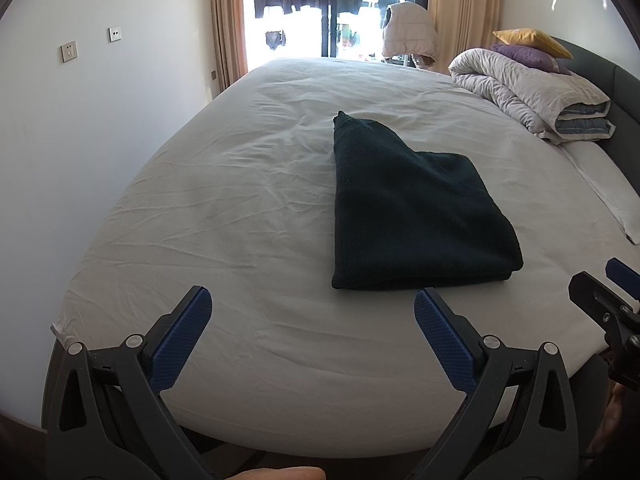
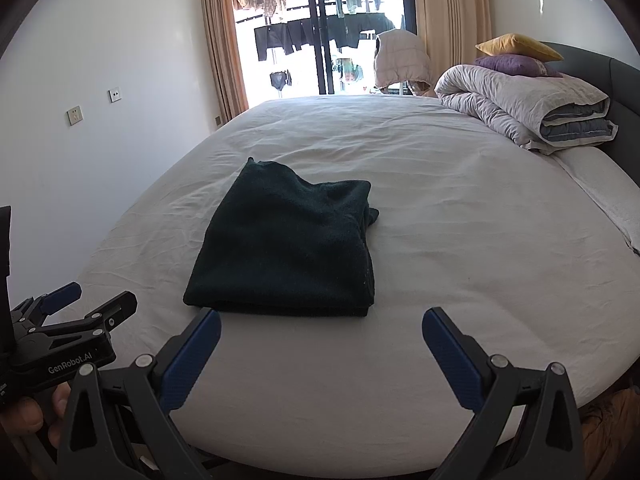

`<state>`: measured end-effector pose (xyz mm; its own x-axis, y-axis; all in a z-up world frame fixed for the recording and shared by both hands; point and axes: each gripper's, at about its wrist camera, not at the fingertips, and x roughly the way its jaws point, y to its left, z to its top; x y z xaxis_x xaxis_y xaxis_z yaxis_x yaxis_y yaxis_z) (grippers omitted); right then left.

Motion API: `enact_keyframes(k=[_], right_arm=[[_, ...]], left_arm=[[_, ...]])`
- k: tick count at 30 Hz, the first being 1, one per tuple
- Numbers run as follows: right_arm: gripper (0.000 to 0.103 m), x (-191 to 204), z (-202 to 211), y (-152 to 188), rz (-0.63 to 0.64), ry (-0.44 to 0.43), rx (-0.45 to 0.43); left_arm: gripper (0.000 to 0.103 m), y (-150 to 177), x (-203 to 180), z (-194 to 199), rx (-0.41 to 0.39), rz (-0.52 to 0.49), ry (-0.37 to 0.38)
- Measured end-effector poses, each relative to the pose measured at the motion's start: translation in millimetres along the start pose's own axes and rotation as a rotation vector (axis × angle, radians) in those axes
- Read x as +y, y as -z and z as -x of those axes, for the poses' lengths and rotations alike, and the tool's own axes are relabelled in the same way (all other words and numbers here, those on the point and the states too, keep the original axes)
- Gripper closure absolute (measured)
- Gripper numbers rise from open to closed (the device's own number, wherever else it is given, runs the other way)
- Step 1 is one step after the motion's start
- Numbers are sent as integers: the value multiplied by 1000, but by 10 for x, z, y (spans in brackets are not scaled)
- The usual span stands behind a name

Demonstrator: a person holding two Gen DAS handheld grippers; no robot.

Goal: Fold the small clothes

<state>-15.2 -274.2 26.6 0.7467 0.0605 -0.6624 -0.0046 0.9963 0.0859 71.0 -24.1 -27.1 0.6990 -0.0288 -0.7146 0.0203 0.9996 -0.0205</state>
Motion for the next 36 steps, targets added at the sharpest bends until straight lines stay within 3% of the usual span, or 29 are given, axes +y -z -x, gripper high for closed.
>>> enact_keyframes(k=[36], right_arm=[[0,-37,-42,54,-3,-6,12]], left_arm=[[0,40,-16,-20,14,-2,5]])
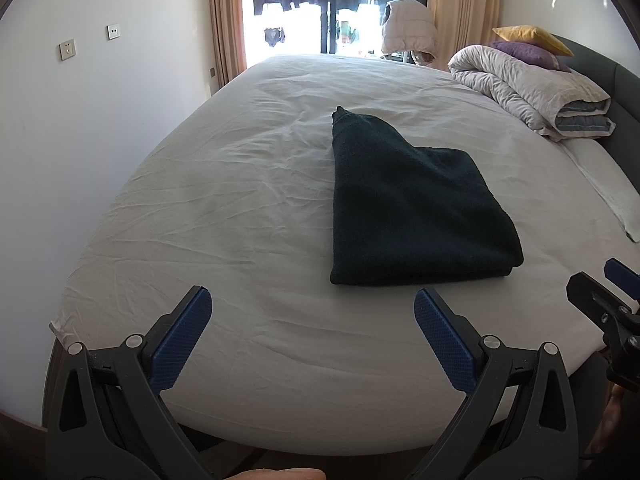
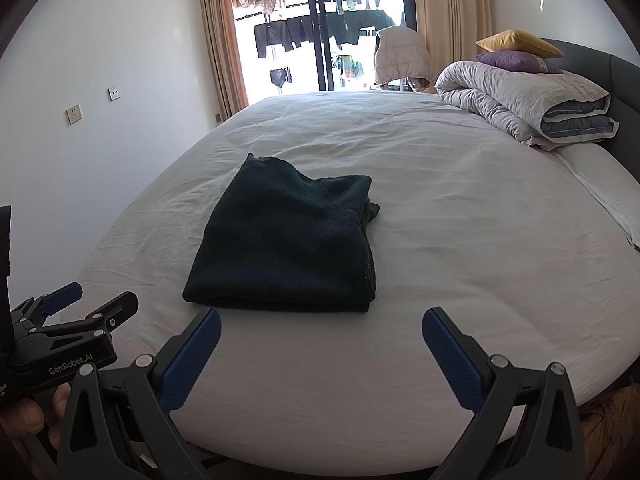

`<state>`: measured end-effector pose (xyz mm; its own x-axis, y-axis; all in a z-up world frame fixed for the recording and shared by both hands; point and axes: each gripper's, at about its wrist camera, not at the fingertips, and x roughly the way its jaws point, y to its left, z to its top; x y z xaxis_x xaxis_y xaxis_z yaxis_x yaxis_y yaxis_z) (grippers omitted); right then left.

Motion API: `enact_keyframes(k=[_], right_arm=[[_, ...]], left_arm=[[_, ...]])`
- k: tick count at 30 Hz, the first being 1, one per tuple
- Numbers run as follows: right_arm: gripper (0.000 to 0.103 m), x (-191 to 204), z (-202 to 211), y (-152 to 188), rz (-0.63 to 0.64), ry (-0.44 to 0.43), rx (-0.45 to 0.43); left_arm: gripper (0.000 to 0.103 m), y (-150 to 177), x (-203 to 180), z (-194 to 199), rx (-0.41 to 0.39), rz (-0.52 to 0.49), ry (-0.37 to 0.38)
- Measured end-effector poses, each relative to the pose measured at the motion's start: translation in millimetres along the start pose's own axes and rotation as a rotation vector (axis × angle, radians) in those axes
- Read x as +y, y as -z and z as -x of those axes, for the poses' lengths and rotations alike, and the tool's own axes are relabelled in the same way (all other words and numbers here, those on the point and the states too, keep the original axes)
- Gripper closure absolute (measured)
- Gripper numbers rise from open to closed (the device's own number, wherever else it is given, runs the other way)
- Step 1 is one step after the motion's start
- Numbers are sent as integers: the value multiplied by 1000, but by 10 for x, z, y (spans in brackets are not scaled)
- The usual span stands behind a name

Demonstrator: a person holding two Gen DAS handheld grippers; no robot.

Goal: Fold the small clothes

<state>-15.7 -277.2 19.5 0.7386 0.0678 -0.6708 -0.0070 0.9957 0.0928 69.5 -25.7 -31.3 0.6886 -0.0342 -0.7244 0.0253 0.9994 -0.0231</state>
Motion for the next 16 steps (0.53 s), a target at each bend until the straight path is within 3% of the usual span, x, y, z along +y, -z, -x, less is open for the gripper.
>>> enact_keyframes(k=[16], right_arm=[[0,-46,-9,7,-8,-5,14]], left_arm=[[0,-4,5,-14,-7,-8,-14]])
